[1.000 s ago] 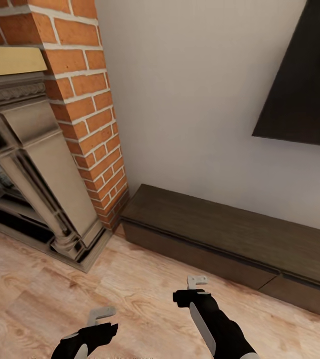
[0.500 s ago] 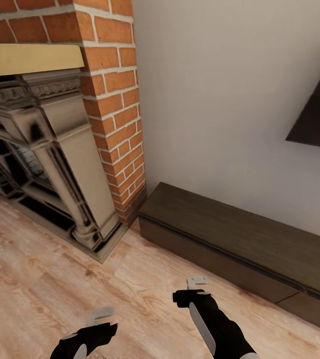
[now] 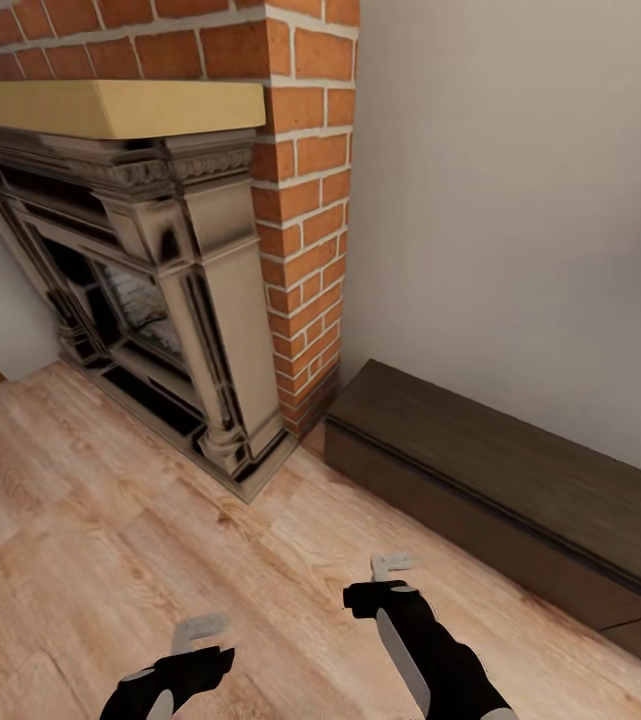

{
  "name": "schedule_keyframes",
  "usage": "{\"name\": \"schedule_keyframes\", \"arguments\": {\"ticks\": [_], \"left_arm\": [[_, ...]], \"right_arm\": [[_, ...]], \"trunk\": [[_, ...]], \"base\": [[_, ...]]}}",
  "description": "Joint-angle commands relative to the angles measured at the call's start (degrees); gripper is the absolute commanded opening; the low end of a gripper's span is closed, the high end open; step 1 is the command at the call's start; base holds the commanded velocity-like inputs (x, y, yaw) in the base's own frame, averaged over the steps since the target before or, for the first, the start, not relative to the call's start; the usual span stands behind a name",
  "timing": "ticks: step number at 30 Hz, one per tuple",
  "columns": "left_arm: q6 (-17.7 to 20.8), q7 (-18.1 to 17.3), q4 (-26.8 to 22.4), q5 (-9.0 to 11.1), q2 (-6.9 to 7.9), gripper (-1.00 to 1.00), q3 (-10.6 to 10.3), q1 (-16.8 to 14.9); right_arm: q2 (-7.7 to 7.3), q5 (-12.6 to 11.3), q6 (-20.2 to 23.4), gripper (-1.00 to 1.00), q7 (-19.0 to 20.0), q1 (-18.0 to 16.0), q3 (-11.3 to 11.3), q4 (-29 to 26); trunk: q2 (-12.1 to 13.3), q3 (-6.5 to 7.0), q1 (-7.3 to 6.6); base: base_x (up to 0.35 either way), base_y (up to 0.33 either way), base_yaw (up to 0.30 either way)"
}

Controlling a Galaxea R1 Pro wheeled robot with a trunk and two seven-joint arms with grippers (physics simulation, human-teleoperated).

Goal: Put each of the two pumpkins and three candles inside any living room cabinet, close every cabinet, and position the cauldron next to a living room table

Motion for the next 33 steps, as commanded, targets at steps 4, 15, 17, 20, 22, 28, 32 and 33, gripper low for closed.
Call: {"name": "schedule_keyframes", "arguments": {"ticks": [4, 15, 17, 20, 22, 28, 32, 33], "left_arm": [[0.1, 0.5, -0.1, 0.7, 0.09, 1.00, -0.2, 0.0], [0.2, 0.7, 0.0, 0.5, -0.13, 1.00, -0.2, -0.1], [0.2, 0.7, 0.0, 0.6, -0.12, 1.00, -0.2, -0.1], [0.2, 0.7, 0.3, 0.6, -0.17, 1.00, -0.2, -0.1], [0.2, 0.7, 0.7, 0.7, -0.22, 1.00, -0.2, -0.2], [0.2, 0.7, 1.5, 0.8, -0.26, 1.00, -0.2, -0.3], [0.2, 0.6, 1.6, 0.9, -0.21, 1.00, -0.1, -0.3], [0.2, 0.6, 1.6, 0.9, -0.20, 1.00, -0.1, -0.3]], "right_arm": [[-0.03, -0.6, 0.2, 1.00, -0.6, 0.0, 0.2, -0.1], [-0.01, -0.6, 0.2, 1.00, -0.6, 0.0, 1.6, -0.1], [0.01, -0.6, 0.2, 1.00, -0.6, 0.0, 1.9, -0.1], [0.00, -0.6, 0.2, 1.00, -0.6, 0.0, 2.1, 0.1], [0.03, -0.6, 0.2, 1.00, -0.6, 0.0, 2.2, 0.4], [0.06, -0.6, 0.1, 1.00, -0.6, 0.0, 2.3, 1.1], [0.06, -0.5, 0.1, 1.00, -0.6, 0.0, 2.3, 1.4], [0.06, -0.5, 0.1, 1.00, -0.6, 0.0, 2.3, 1.4]], "trunk": [[0.0, -0.21, -0.02], [3.2, 0.79, -1.78], [4.0, 1.07, -2.21], [5.2, 1.49, -2.87], [6.0, 1.77, -3.31], [8.4, 2.60, -4.63], [10.0, 3.16, -5.51], [10.4, 3.30, -5.73]], "base": [[-0.099, 0.106, 0.260], [-0.013, 0.014, 0.260], [-0.001, 0.001, 0.260], [0.000, 0.000, 0.260], [0.000, 0.000, 0.260], [-0.109, 0.070, 0.260], [-0.227, 0.167, 0.260], [-0.248, 0.186, 0.260]]}}
